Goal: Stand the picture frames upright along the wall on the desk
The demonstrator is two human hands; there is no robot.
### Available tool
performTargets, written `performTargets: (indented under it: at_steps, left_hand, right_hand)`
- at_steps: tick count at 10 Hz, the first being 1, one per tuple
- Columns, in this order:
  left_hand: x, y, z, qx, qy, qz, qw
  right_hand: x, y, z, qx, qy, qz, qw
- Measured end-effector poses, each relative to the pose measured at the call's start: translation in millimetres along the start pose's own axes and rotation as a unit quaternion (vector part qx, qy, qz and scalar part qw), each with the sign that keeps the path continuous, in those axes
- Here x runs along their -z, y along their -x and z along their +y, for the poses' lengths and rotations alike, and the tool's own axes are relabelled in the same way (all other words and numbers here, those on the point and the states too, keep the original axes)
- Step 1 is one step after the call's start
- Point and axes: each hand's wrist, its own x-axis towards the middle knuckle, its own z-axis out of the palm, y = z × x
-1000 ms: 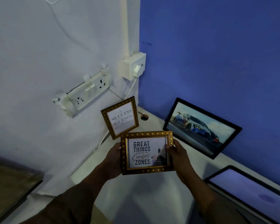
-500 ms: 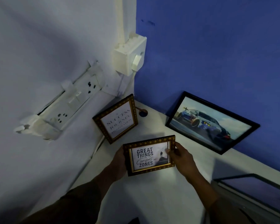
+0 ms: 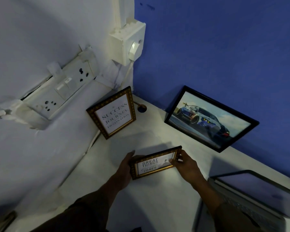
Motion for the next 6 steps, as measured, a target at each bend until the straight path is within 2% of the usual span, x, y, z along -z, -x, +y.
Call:
performTargets:
  at_steps: [1, 3, 6]
  left_hand:
    - [-1.6, 0.1, -6.1, -0.013, -0.013, 0.009, 1.0]
    - [-4.2, 6.1, -6.3, -0.071, -0.033, 0.08, 0.994]
    - [-22.0, 66.1, -26.6, -0.167, -0.02, 0.132, 0.977]
  right_hand:
    - [1.2, 1.9, 5.3, 0.0, 0.006, -0.019, 1.0]
    - [5.2, 10.1, 14.1, 0.002, 0.0, -0.023, 1.0]
    - [25.9, 38.5, 44.9, 0.039, -0.025, -0.004, 0.999]
